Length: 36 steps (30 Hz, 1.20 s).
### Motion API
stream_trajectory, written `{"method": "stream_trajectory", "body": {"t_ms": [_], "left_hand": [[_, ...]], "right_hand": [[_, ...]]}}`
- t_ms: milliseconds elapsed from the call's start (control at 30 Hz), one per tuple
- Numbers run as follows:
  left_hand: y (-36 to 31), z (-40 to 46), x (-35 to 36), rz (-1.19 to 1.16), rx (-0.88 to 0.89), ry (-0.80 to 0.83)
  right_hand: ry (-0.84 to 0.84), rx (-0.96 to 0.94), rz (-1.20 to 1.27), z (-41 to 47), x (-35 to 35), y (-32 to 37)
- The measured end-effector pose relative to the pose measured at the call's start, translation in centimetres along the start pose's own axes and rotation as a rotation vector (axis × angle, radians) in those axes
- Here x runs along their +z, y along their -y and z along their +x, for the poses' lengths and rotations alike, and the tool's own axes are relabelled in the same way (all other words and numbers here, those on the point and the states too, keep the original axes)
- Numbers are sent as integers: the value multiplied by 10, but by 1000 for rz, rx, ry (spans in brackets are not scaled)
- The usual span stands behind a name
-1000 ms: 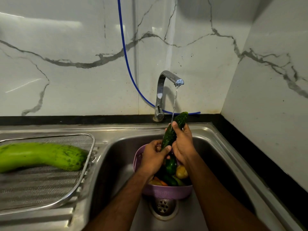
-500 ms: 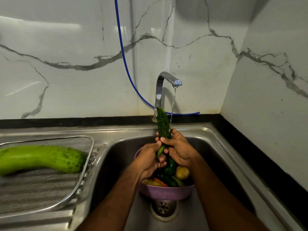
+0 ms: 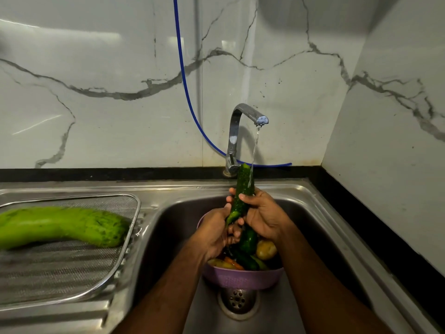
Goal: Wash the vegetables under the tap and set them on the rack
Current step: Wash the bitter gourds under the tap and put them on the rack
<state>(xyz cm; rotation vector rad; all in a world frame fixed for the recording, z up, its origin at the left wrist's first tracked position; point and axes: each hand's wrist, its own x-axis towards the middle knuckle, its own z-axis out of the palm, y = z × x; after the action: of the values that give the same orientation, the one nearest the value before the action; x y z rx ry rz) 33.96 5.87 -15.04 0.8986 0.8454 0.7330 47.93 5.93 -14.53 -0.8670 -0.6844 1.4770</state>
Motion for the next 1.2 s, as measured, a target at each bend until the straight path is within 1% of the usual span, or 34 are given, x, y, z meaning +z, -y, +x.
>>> {"method": "stream_trajectory", "body": {"t_ms": [100,267,333,400,500,567,667,800,967,1067,1133,1200], "left_hand": [[2,2,0,37,53,-34],[6,1,2,260,289,-162],[9,1,4,288,361,-174],[10,2,4,289,384,-150],[8,3,0,264,342,-57],[6,3,0,213,271,-8],[5,0,0,135,139,37],[2,-2,-3,110,35,48],[1,0,-2,83,-10,41],[3,3,-3,76,-31,60],[7,5,-3,88,7,63],[10,6,-2,120,85,57]], "right_hand": [[-13,-15,-18,-1,5,-1],[-151,-58,29,6,11,-3],[-153,-73,71,8,11,-4],[-146,-71,108,9,11,-2],[-123,-18,71,6,10,3],[-149,4,135,4,10,3],[-178,-41,271,6,7,3],[-123,-32,241,10,4,2],[-93,-49,82,5,9,-4],[-127,-86,28,6,8,-6],[-169,-128,61,8,11,-6],[-205,-144,81,10,14,-6]]}}
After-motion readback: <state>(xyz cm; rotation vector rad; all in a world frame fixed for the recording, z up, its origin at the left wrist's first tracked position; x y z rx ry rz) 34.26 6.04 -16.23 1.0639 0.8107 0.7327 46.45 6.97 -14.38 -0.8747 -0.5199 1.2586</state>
